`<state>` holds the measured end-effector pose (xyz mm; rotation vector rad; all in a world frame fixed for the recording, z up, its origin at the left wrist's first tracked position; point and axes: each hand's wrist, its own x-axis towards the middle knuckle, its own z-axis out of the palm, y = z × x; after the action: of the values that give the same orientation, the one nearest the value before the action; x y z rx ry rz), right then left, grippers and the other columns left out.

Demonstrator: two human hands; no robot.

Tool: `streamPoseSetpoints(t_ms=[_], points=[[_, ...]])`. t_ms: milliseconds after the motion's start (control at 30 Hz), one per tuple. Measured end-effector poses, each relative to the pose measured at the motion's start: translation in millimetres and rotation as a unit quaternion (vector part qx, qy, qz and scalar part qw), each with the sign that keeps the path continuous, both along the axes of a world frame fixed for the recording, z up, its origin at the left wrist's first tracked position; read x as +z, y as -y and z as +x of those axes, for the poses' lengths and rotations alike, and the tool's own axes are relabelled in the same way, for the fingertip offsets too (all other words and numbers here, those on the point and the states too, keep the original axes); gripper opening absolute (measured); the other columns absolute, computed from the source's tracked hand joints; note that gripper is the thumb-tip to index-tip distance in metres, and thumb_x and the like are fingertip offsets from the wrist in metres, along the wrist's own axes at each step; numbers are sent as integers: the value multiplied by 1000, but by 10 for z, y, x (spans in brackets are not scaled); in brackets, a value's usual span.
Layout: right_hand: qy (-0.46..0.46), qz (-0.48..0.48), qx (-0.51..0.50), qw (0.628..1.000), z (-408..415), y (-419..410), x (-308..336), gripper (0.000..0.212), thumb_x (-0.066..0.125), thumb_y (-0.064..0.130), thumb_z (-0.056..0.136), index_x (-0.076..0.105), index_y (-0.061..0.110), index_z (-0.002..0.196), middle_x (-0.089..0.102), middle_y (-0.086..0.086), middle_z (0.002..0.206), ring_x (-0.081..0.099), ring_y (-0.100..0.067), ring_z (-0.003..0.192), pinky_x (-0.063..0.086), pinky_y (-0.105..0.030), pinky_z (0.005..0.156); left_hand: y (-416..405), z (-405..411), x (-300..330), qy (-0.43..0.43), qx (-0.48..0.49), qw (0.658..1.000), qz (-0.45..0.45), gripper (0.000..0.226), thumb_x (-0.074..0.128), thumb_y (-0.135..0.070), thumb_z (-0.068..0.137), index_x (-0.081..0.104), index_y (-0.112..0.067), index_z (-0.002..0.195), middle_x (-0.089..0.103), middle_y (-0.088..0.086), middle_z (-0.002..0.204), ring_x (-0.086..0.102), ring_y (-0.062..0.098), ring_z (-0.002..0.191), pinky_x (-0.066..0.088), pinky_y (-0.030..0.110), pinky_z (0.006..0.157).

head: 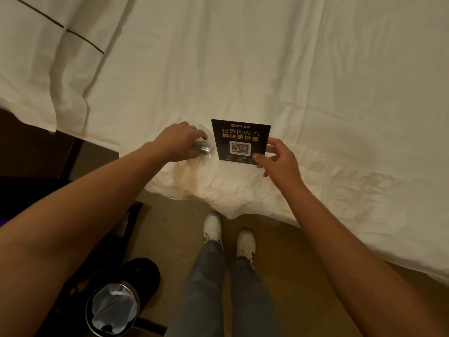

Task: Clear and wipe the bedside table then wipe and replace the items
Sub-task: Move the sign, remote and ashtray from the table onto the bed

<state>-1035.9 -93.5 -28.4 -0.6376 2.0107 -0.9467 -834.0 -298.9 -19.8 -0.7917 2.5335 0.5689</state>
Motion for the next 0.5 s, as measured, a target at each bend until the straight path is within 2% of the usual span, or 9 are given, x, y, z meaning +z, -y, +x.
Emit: streamPoseSetpoints(t_ms=[100, 167, 300, 333, 400, 467, 500], points=[[-76, 0, -1, 997, -13, -24, 75, 51, 78, 38, 87, 56, 31, 132, 64, 9, 118, 63, -8, 79, 51, -22, 66, -33, 23, 62, -19, 12, 1000, -3, 56, 76, -40, 87, 59, -23, 137, 65, 5, 132, 54, 31, 122, 48, 42, 94], [-139, -25, -2, 990, -14, -41, 159, 59, 80, 42, 84, 54, 29, 135, 59, 7, 122, 57, -9, 77, 51, -22, 69, -71, 50, 120, -49, 21, 998, -23, 63, 79, -43, 83, 58, -22, 138, 55, 8, 144, 53, 33, 125, 49, 44, 95], [-211, -77, 17, 974, -34, -43, 392, 72, 81, 47, 81, 49, 23, 141, 50, 3, 137, 58, -12, 90, 49, -17, 75, -192, 107, 235, -86, 34, 992, -91, 79, 80, -57, 77, 54, -20, 141, 43, 12, 152, 53, 37, 124, 50, 49, 95], [-229, -94, 20, 969, -39, -43, 457, 74, 81, 47, 80, 49, 21, 141, 49, 2, 140, 58, -14, 96, 50, -19, 78, -220, 123, 271, -91, 39, 989, -110, 80, 80, -59, 76, 54, -20, 141, 44, 13, 152, 54, 38, 123, 50, 50, 95], [-280, -115, 31, 952, -15, -43, 598, 74, 80, 48, 80, 50, 18, 141, 49, -2, 143, 58, -18, 111, 56, -32, 88, -290, 182, 347, -104, 67, 983, -134, 82, 79, -61, 75, 54, -19, 140, 44, 14, 152, 54, 39, 122, 49, 51, 95], [-329, -131, 42, 934, 34, -19, 741, 72, 77, 50, 81, 52, 19, 141, 49, -4, 145, 54, -22, 122, 55, -44, 94, -352, 263, 428, -119, 99, 978, -142, 80, 79, -59, 76, 53, -19, 140, 43, 13, 153, 54, 39, 124, 48, 52, 97], [-341, -141, 40, 929, 51, 11, 789, 70, 76, 49, 81, 53, 19, 141, 49, -5, 145, 52, -22, 125, 54, -46, 95, -353, 270, 457, -123, 110, 976, -142, 78, 78, -58, 78, 53, -19, 141, 42, 13, 153, 53, 38, 125, 48, 52, 98]])
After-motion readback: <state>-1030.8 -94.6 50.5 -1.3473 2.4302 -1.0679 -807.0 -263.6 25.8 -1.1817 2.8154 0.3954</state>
